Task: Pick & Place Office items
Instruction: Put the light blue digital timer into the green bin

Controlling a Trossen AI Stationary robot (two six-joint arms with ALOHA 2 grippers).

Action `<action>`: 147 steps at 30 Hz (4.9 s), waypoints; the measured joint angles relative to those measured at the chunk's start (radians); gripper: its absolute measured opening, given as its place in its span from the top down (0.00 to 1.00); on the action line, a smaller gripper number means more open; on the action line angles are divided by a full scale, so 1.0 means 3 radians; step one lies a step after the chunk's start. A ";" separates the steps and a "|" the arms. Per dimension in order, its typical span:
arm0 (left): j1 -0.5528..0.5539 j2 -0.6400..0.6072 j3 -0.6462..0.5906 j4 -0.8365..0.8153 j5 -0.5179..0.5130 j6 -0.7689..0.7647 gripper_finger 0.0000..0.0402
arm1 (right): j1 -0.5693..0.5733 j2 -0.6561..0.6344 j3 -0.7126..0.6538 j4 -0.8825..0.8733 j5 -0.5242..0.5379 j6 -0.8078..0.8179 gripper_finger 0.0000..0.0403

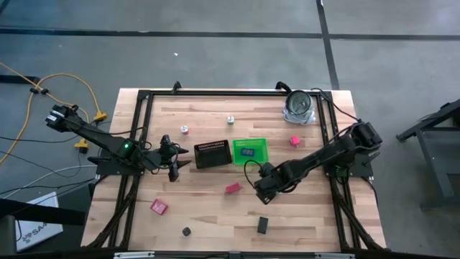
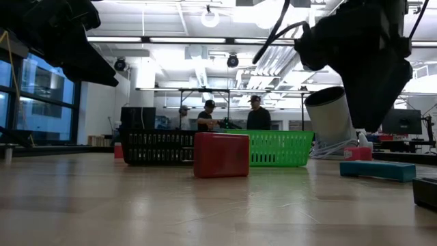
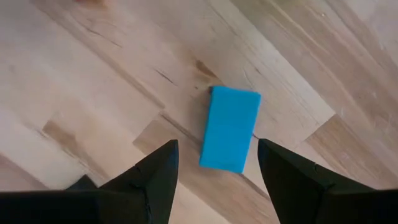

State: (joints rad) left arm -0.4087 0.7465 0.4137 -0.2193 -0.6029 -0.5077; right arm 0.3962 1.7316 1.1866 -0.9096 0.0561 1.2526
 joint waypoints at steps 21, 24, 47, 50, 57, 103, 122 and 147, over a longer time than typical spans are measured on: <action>0.0000 0.0000 0.0000 0.0001 0.0000 -0.0001 0.49 | 0.0009 0.0056 -0.0026 0.0022 0.0153 0.0346 0.49; 0.0001 0.0001 0.0000 0.0002 0.0000 -0.0001 0.49 | 0.0027 0.0101 -0.0039 -0.0039 0.0149 0.0376 0.49; 0.0001 0.0007 0.0001 0.0016 0.0000 0.0001 0.49 | 0.0098 0.0267 -0.0034 0.0091 0.0150 0.0385 0.49; 0.0000 0.0007 0.0001 0.0016 0.0000 0.0000 0.49 | 0.0098 0.0267 -0.0034 0.0093 0.0149 0.0382 0.49; 0.0000 0.0007 0.0001 0.0015 0.0000 0.0000 0.49 | 0.0098 0.0300 -0.0034 0.0079 0.0128 0.0376 0.49; 0.0000 0.0008 0.0001 0.0014 0.0000 0.0000 0.49 | 0.0098 0.0300 -0.0258 0.0305 0.0065 0.0348 0.49; 0.0000 0.0008 0.0001 0.0021 0.0000 0.0000 0.49 | 0.0098 0.0397 -0.0252 0.0344 0.0055 0.0259 0.49; 0.0000 0.0008 0.0001 0.0115 0.0000 0.0000 0.49 | 0.0098 0.0399 -0.0257 0.0350 0.0046 0.0243 0.49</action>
State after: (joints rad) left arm -0.4086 0.7490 0.4141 -0.1848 -0.6029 -0.5077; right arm 0.4255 1.8515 1.1095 -0.8047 0.0699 1.3255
